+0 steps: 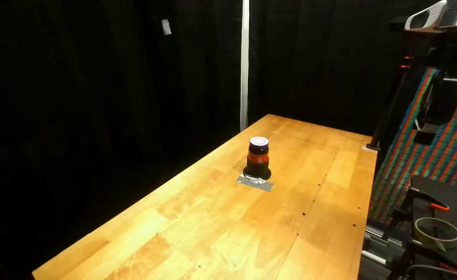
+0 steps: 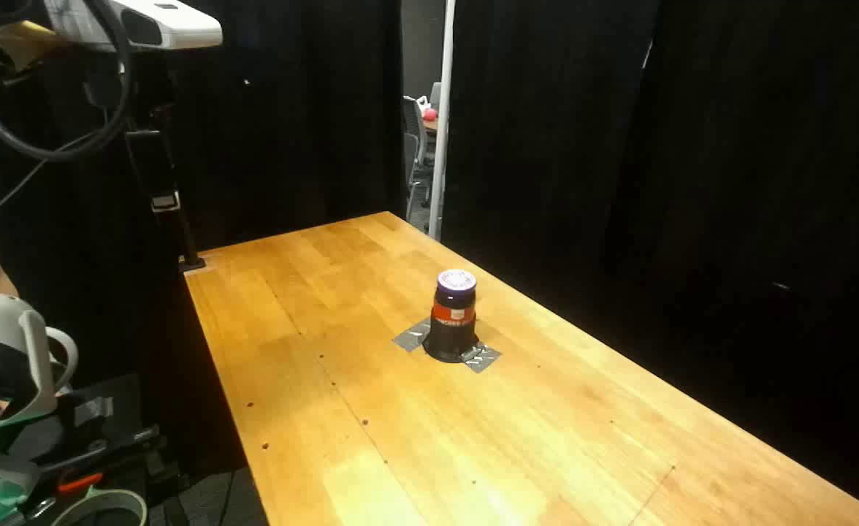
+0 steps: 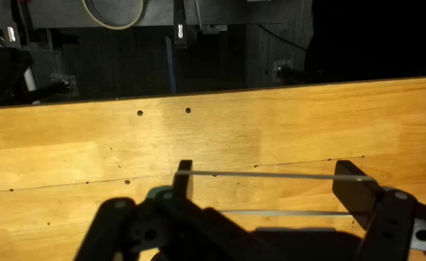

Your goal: Put the rubber band on the cup

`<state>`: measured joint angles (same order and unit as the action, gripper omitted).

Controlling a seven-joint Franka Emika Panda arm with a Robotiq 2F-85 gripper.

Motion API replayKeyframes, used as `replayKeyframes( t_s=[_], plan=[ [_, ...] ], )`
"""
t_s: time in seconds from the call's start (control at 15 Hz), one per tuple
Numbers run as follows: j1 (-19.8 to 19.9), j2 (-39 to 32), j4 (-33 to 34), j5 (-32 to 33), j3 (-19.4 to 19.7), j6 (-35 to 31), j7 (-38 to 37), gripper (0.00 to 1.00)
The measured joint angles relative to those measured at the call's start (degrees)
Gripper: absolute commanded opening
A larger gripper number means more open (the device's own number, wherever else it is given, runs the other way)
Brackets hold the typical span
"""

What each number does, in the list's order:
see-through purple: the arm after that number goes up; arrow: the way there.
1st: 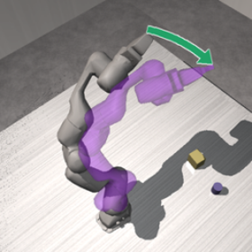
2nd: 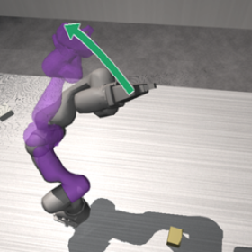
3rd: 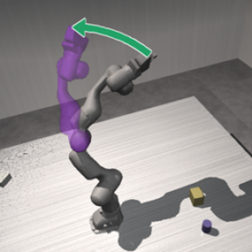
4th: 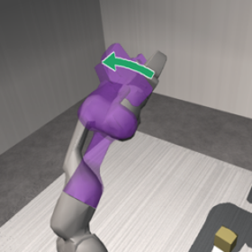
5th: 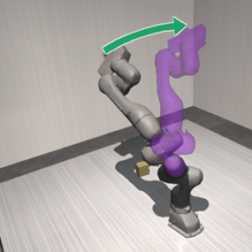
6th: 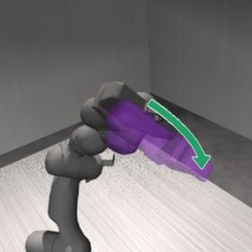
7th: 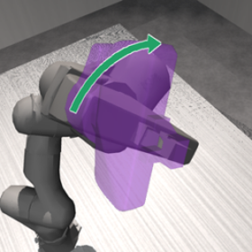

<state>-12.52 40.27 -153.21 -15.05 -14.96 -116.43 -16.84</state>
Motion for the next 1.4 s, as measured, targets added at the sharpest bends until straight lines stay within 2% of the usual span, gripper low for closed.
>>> replayKeyframes(
  t_s=[0.47,0.73,1.13,1.4],
  plan=[
    [0.0,0.1,0.1,0.0,0.01,0.03,0.0,1.0],
    [1.99,-3.09,3.81,7.85,-2.95,-0.11,-1.56,1.0],
    [11.16,-21.17,20.21,27.91,-6.85,-1.13,-4.75,1.0],
    [12.11,-35.7,28.85,34.72,-5.37,-9.85,-6.77,1.0]
  ],
)
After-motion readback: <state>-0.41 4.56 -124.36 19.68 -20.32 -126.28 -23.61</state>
